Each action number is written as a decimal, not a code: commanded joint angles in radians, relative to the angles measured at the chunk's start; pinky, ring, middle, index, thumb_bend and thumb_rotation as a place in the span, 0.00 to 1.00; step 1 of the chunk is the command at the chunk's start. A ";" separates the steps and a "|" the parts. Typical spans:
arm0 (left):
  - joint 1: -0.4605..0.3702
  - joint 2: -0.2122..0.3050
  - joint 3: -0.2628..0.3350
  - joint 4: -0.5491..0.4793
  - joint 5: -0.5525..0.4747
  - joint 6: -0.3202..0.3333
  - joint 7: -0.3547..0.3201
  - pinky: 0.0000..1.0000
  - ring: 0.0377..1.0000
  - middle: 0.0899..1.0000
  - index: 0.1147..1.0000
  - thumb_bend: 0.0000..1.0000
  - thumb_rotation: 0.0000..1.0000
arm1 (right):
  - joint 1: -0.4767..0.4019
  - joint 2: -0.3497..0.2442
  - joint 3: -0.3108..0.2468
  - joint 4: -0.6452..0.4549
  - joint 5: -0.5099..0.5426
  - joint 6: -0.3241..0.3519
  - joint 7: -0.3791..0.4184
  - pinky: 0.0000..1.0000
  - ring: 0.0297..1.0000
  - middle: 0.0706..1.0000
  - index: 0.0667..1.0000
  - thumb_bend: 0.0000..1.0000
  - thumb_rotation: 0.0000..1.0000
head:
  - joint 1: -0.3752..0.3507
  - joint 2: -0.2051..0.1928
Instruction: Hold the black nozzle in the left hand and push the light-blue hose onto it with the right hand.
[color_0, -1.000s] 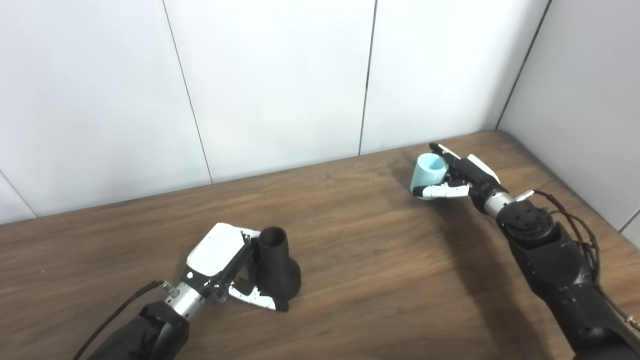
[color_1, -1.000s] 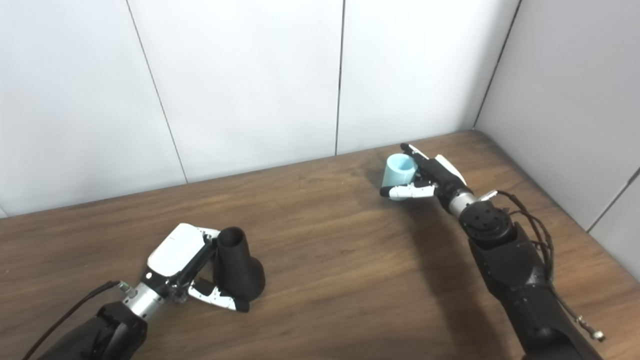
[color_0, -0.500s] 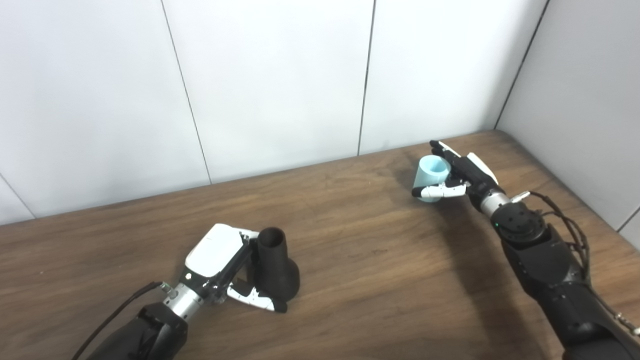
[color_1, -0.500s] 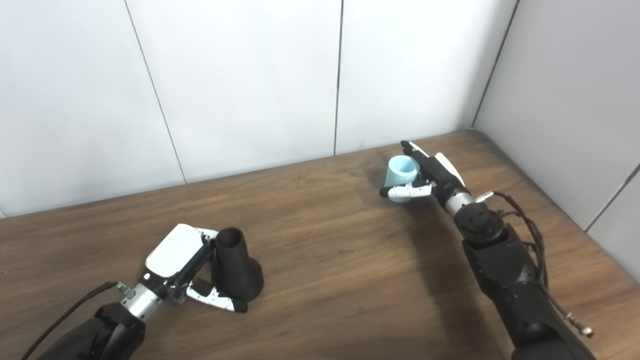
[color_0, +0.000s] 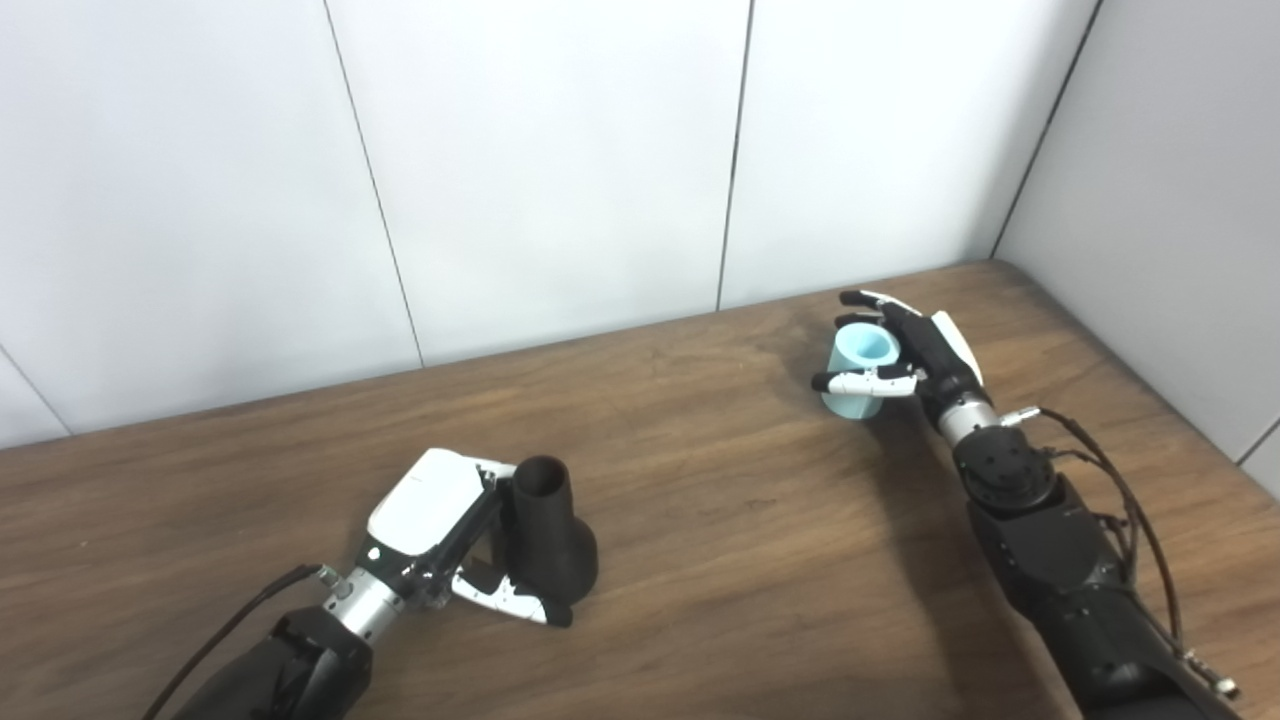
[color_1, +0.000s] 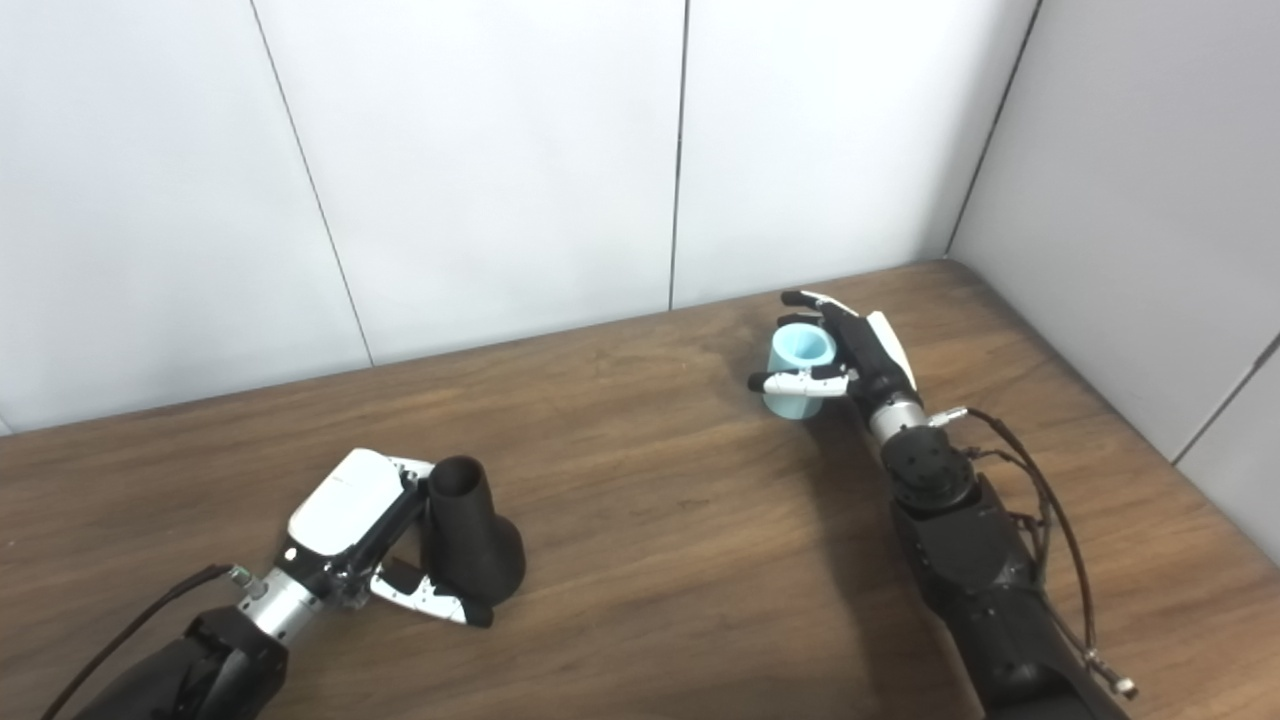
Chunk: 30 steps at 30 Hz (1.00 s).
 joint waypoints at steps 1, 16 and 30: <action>0.143 0.035 -0.052 0.087 0.057 0.014 -0.049 0.33 0.38 0.36 0.45 0.52 0.00 | -0.028 -0.019 0.000 -0.057 -0.007 -0.019 -0.003 0.55 0.57 0.74 0.82 0.79 0.00 | 0.002 0.001; 0.147 0.045 -0.035 0.072 0.044 0.015 -0.081 0.33 0.38 0.36 0.45 0.52 0.00 | 0.002 -0.126 0.127 -0.105 -0.105 0.163 0.146 0.67 0.76 0.81 0.84 0.83 0.06 | 0.012 0.020; 0.144 0.050 -0.037 0.071 0.044 0.015 -0.077 0.32 0.37 0.36 0.45 0.52 0.00 | 0.023 -0.170 0.179 -0.163 -0.127 0.260 0.209 0.63 0.69 0.75 0.78 0.82 0.00 | 0.018 0.033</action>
